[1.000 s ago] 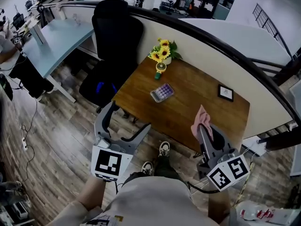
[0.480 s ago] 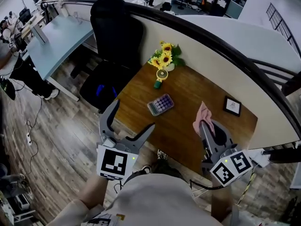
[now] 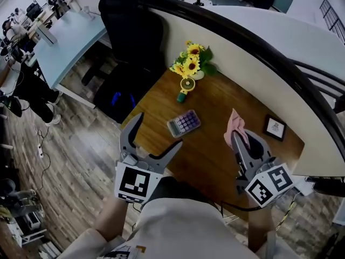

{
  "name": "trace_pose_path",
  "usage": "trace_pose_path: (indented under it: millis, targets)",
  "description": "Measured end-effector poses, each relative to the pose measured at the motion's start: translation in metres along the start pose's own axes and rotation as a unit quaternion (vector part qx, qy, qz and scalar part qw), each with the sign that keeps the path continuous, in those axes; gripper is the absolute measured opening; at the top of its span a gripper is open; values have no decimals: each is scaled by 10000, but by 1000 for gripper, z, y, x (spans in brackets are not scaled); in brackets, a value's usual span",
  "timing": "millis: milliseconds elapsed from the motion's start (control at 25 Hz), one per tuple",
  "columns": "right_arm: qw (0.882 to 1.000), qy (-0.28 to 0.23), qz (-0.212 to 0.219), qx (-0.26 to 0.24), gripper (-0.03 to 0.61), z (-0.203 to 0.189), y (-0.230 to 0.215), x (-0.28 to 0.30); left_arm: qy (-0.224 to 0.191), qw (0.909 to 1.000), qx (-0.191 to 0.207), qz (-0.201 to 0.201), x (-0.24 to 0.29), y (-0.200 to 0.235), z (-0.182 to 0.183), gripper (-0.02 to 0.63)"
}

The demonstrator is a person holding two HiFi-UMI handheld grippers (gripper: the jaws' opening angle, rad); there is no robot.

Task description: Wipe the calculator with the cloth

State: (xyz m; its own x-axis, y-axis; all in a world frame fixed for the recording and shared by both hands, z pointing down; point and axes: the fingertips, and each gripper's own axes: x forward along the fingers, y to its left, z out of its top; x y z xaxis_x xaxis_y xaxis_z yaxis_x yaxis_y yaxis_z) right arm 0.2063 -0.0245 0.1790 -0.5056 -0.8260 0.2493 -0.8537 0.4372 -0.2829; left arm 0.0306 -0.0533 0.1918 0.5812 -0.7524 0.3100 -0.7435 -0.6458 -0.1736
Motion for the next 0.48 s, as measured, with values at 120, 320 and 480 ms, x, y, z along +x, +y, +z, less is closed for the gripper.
trace_pose_path:
  millis: [120, 320, 480]
  targets:
    - [9999, 121, 25, 99, 41, -10, -10, 12, 206, 9997, 3, -129, 16, -2, -17, 460]
    - [9993, 306, 8, 217, 41, -26, -18, 31, 475, 9979, -103, -421, 37, -5, -45, 460]
    - [9985, 472, -87, 247, 41, -40, -23, 48, 657, 9954, -117, -683, 54, -4, -69, 460]
